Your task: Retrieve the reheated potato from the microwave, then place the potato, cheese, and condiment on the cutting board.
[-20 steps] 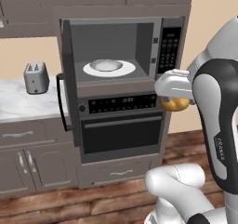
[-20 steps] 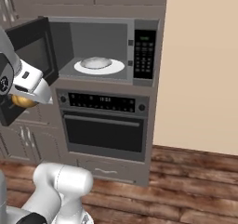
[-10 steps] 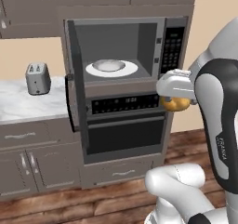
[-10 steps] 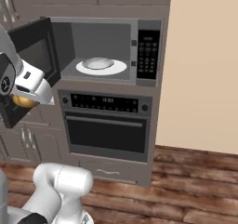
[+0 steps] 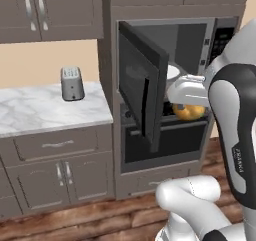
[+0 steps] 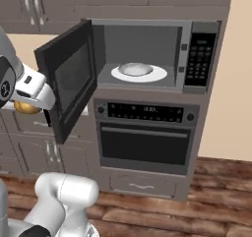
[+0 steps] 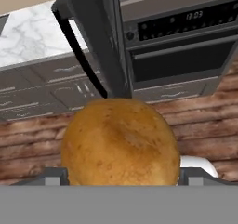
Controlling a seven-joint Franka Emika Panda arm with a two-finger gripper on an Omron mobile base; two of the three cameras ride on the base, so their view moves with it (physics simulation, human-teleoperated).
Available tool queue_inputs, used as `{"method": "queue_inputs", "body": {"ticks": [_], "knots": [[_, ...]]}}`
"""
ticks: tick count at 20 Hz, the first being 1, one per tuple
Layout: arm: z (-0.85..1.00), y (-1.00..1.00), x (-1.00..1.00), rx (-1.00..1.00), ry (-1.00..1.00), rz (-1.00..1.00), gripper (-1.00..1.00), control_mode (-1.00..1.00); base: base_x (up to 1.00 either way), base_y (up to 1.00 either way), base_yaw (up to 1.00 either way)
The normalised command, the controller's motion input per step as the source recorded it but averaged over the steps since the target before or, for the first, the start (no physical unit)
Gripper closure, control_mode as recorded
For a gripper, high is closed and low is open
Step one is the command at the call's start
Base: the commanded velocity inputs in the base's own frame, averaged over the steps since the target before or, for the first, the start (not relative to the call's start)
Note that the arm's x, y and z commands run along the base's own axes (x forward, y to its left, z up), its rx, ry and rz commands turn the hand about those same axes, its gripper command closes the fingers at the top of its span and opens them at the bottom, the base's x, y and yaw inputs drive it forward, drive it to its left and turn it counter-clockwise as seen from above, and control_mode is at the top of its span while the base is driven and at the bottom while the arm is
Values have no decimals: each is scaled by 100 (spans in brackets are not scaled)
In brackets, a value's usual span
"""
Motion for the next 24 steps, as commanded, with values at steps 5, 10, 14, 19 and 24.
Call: {"method": "queue_inputs", "body": {"ticks": [5,10,14,19,24], "knots": [[0,0,0,0,0,0,100,100,-19,100,-9],[0,0,0,0,0,0,100,100,-15,100,-6],[0,0,0,0,0,0,100,100,-4,100,-5],[0,0,0,0,0,0,100,100,0,100,-3],[0,0,0,0,0,0,100,100,0,100,-2]]}}
